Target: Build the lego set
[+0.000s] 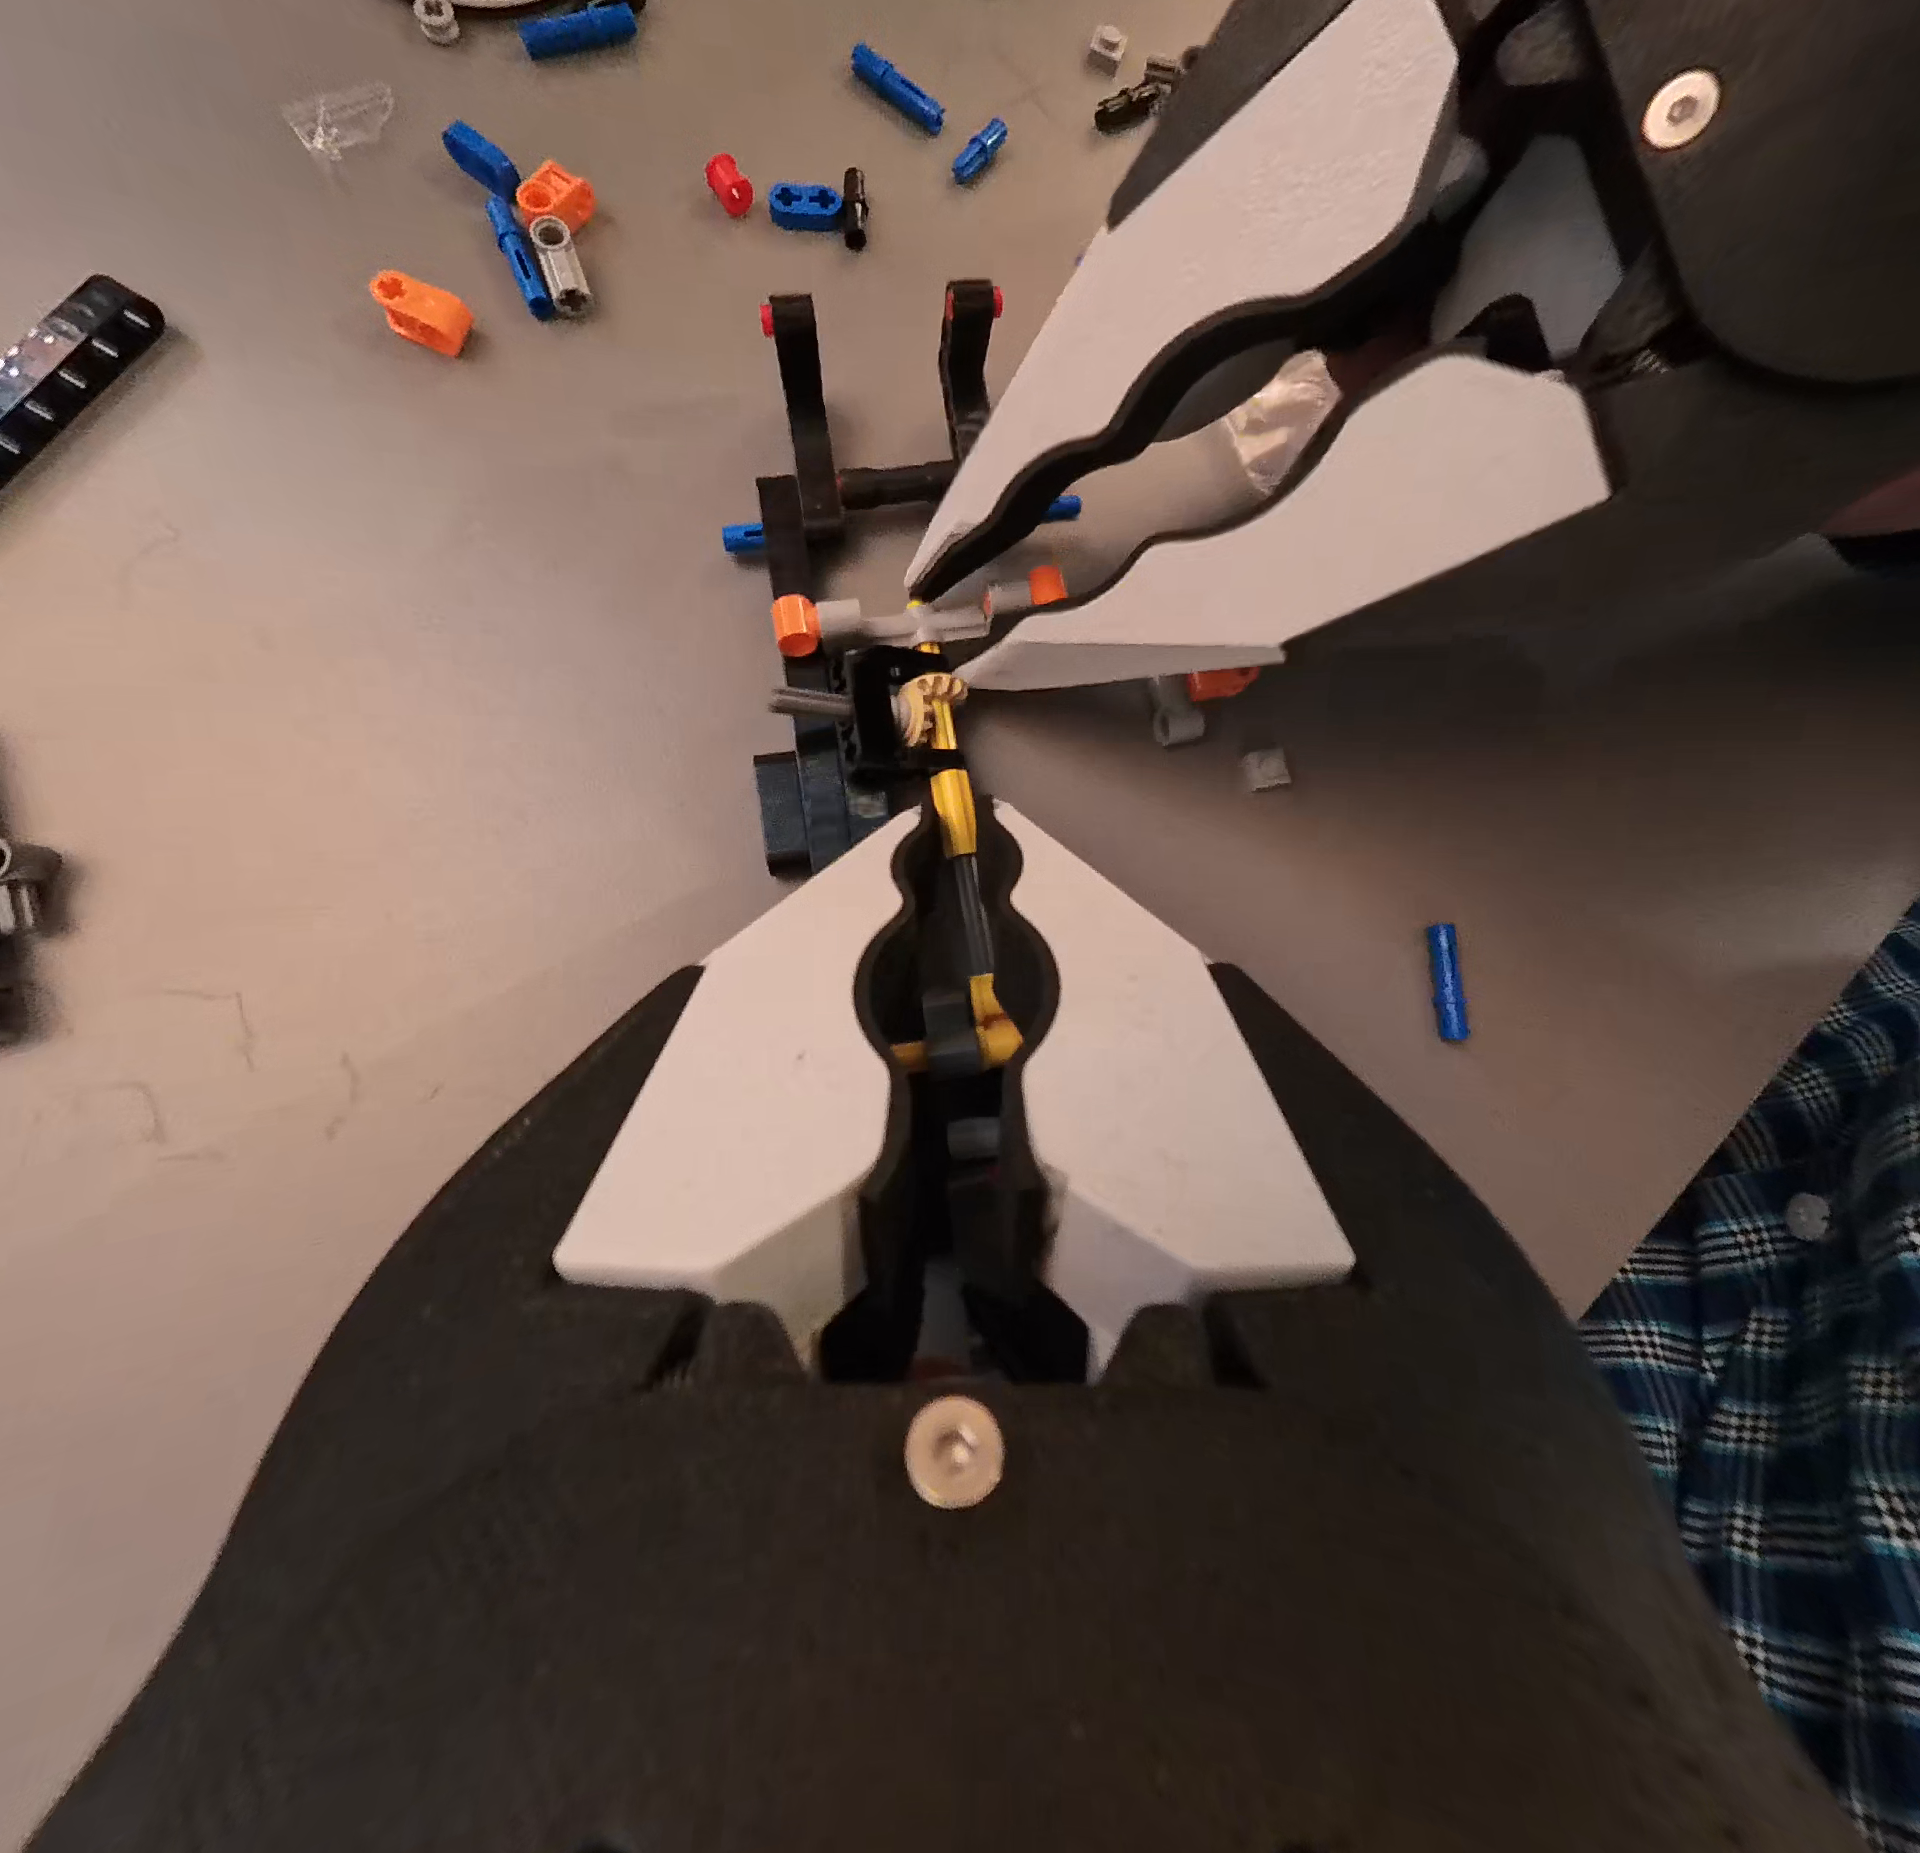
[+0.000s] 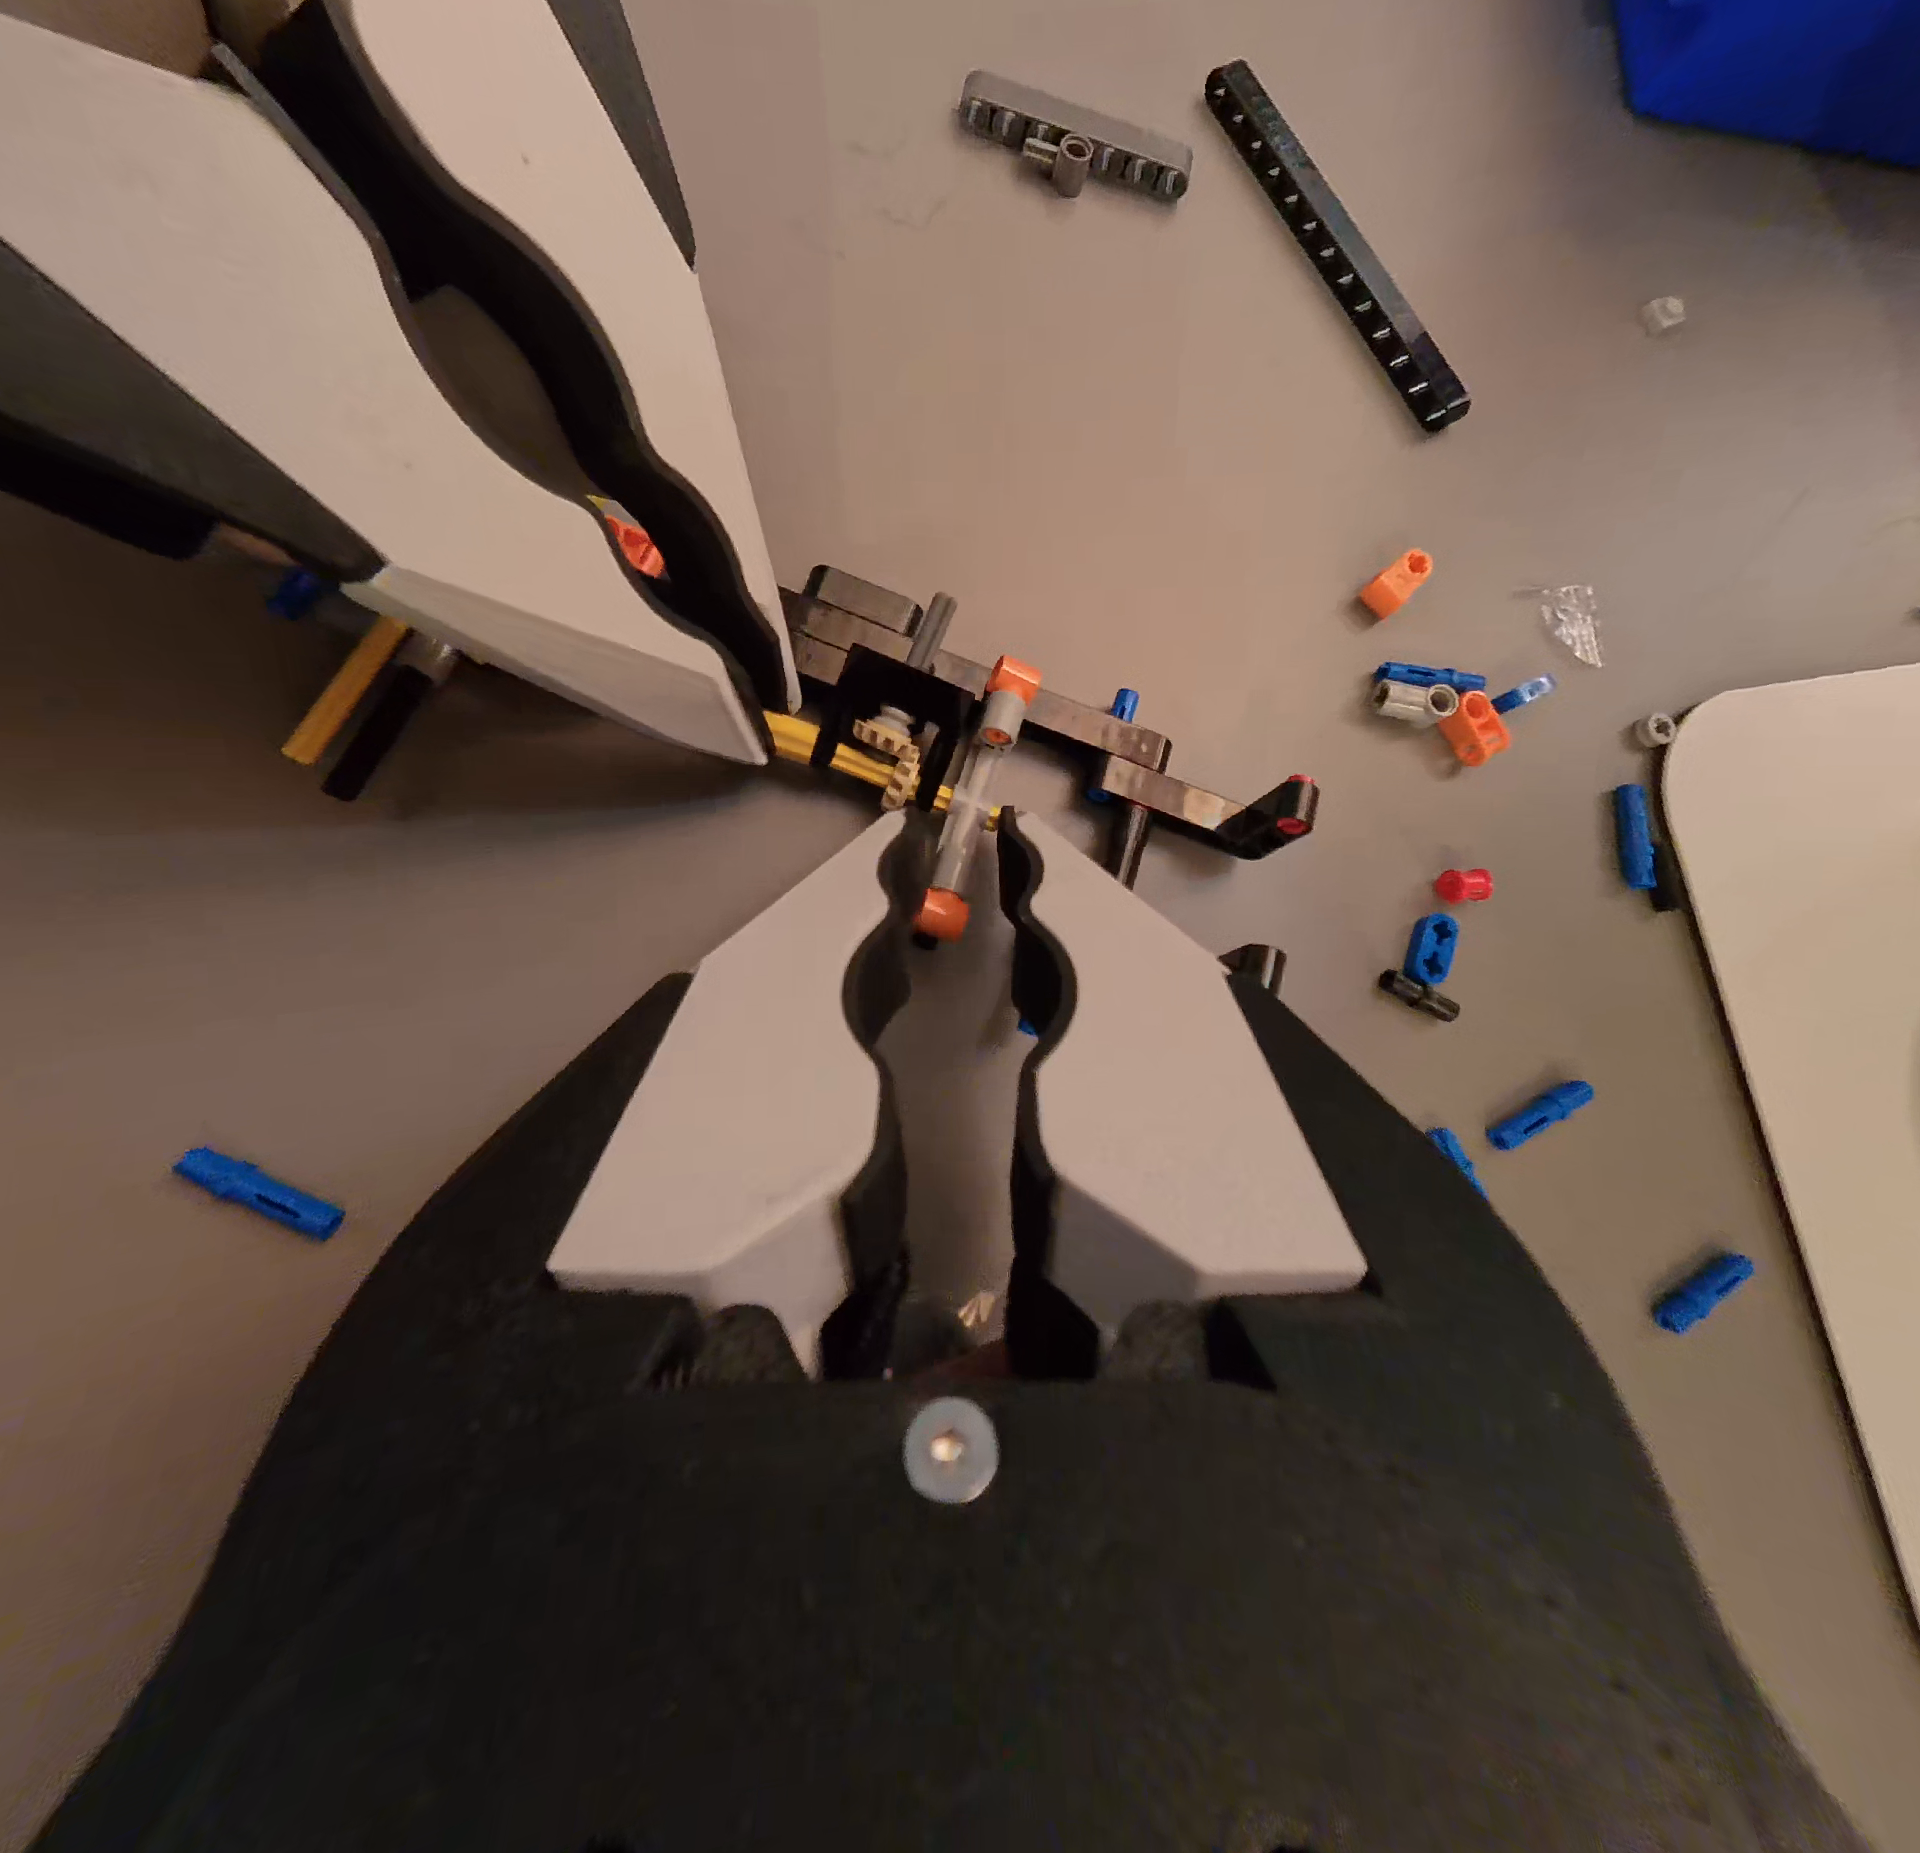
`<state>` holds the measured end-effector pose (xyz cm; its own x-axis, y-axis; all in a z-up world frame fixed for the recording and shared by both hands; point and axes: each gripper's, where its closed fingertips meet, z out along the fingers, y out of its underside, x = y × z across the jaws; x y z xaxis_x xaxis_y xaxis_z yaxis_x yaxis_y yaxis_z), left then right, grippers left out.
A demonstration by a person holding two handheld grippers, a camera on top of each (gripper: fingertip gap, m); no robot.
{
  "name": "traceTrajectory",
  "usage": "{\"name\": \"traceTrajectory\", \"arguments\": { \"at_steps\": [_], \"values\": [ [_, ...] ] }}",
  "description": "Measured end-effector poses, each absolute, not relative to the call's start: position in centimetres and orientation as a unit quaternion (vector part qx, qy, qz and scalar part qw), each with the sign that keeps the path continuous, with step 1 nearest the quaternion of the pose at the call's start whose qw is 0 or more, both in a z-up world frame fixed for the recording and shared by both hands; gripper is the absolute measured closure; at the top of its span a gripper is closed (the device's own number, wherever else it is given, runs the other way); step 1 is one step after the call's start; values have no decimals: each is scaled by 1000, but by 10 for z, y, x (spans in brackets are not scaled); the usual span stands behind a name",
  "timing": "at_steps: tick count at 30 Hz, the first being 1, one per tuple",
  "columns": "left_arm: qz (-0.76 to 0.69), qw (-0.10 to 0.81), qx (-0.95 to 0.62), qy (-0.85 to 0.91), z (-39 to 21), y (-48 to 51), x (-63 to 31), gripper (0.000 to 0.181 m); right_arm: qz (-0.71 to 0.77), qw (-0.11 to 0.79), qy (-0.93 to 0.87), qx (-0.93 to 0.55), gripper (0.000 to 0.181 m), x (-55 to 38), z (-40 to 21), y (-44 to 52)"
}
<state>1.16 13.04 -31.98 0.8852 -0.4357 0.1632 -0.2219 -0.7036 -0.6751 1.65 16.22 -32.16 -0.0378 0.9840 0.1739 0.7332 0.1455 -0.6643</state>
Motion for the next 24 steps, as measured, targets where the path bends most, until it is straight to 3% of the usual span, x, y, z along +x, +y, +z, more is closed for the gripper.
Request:
{"name": "traceTrajectory", "arguments": {
  "at_steps": [6,10,19,24],
  "values": [
    [-162,343,-908,176,-319,131,11,177,214,315,-680,-626,170,16,-319,164],
    [-170,345,-907,171,-317,130,13,176,225,318,-683,-618,160,18,-311,164],
    [-147,347,-910,174,-311,138,2,151,236,310,-702,-596,164,23,-312,157],
    [-136,336,-909,204,-316,144,11,153,245,291,-701,-604,166,24,-320,157]
  ]
}}
